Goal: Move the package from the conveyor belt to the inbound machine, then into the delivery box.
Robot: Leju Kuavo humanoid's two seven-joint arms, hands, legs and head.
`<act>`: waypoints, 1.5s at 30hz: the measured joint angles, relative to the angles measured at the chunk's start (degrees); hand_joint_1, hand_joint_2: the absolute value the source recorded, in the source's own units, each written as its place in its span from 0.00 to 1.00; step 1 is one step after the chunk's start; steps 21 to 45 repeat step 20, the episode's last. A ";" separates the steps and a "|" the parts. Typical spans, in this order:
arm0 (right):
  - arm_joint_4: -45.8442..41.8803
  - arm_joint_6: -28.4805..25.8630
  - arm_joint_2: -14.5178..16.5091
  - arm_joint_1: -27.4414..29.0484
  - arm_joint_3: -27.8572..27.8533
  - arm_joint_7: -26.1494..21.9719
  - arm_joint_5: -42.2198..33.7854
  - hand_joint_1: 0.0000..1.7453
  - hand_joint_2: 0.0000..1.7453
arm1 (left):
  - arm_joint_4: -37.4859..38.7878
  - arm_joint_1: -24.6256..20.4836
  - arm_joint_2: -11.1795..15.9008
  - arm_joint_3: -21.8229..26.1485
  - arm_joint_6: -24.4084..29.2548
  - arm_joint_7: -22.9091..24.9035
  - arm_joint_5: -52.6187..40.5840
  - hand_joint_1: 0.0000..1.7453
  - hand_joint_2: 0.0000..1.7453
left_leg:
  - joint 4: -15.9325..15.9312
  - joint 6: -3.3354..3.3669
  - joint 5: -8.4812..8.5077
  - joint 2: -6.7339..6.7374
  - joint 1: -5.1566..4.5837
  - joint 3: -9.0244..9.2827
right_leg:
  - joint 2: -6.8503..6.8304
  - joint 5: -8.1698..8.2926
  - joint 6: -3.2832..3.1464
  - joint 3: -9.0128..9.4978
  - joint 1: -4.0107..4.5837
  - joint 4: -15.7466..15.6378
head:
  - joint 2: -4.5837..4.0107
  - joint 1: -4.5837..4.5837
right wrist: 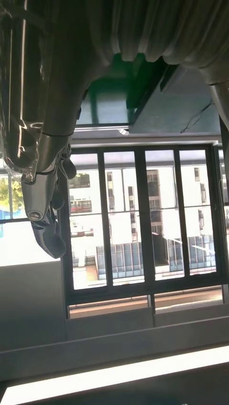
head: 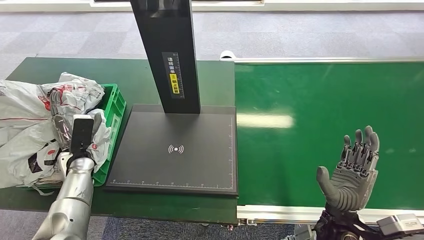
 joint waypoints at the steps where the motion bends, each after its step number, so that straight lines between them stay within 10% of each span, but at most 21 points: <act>1: 0.05 -0.18 0.00 0.08 0.01 0.00 0.16 0.00 1.00 | -1.94 1.26 -0.27 -2.07 0.38 -0.01 0.82 0.00 1.00 | 0.01 0.00 -0.01 0.09 0.00 -0.11 | 0.09 0.02 0.00 -0.11 0.00 0.00 | 0.00 0.01; 19: 1.05 -1.73 0.00 0.75 0.00 0.00 0.70 0.00 1.00 | -46.73 25.81 -5.03 -27.40 7.61 -0.13 -10.60 0.00 1.00 | 0.03 0.07 -0.50 1.16 0.01 -0.60 | 1.10 0.03 0.01 -0.93 0.01 0.00 | 0.01 0.01; 45: 1.11 -1.82 0.00 0.75 0.00 0.00 0.72 0.00 1.00 | -47.55 26.40 -5.08 -28.33 7.39 -0.13 -9.82 0.00 1.00 | 0.03 0.08 -0.51 1.17 0.01 -0.60 | 1.11 0.03 0.01 -0.92 0.01 0.00 | 0.01 0.01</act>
